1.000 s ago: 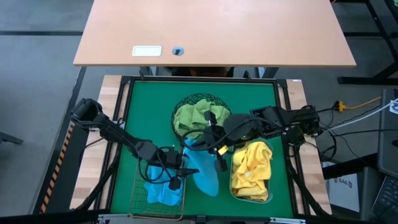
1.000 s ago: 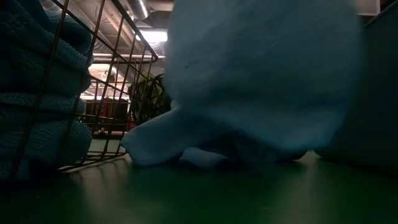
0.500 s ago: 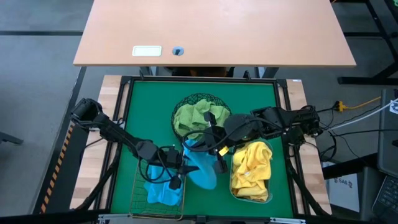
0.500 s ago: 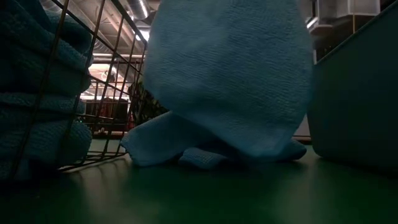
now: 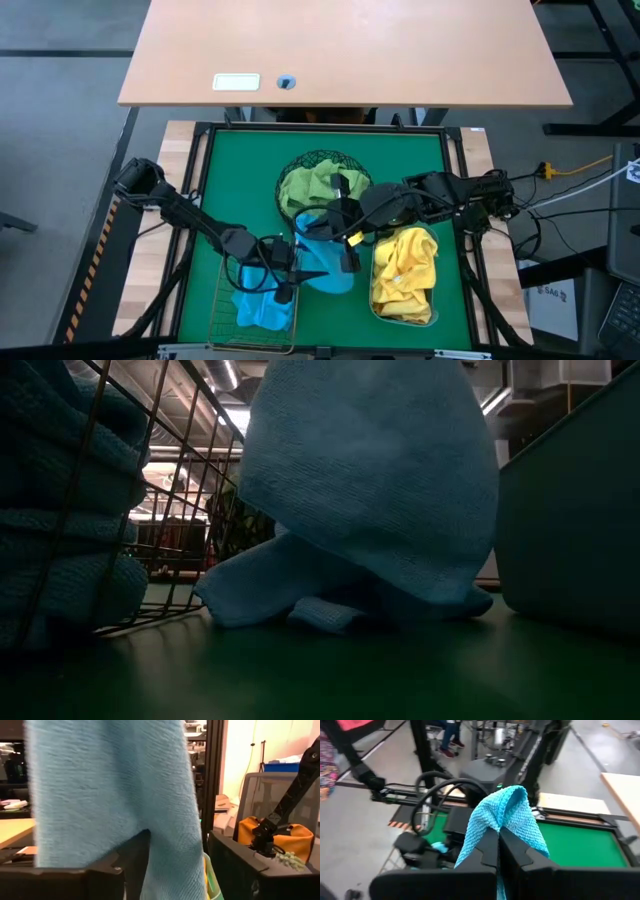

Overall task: Sort microfiber towel by color & place in baskets
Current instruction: Put the blue microfiber cloth into the wire basket

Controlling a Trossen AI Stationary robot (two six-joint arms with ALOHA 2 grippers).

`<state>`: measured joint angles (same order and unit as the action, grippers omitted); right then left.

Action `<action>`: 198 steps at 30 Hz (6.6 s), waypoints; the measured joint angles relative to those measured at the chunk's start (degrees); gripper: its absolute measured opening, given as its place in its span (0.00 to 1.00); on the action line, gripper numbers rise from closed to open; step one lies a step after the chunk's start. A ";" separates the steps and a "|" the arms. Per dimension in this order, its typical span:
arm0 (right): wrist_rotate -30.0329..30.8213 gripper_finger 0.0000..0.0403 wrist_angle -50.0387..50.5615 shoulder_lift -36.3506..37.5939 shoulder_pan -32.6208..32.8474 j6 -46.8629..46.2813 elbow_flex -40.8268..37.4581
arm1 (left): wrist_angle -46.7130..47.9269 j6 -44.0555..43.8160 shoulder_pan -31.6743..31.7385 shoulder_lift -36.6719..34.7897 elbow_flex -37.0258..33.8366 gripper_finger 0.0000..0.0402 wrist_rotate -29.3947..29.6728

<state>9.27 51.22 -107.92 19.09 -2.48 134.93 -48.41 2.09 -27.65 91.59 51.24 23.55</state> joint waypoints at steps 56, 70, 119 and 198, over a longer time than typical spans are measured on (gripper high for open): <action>-8.93 0.34 25.05 0.04 0.00 -3.72 0.00 | 38.22 -4.17 -21.92 -21.06 17.51 0.00 9.93; -10.41 0.34 24.94 -3.17 0.07 -6.33 -0.02 | 65.98 -25.34 -28.92 -22.16 17.55 0.00 18.49; -14.94 0.34 25.35 -5.62 0.09 -6.43 -0.02 | 93.34 -66.67 -17.24 2.51 17.53 0.20 5.27; 4.79 0.34 -8.35 -5.60 6.32 2.80 -43.28 | 92.21 -76.67 -19.86 -8.05 21.03 0.31 -21.76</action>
<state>14.06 42.87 -113.51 25.41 0.32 91.65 43.81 -74.58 -47.51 83.54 72.27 1.79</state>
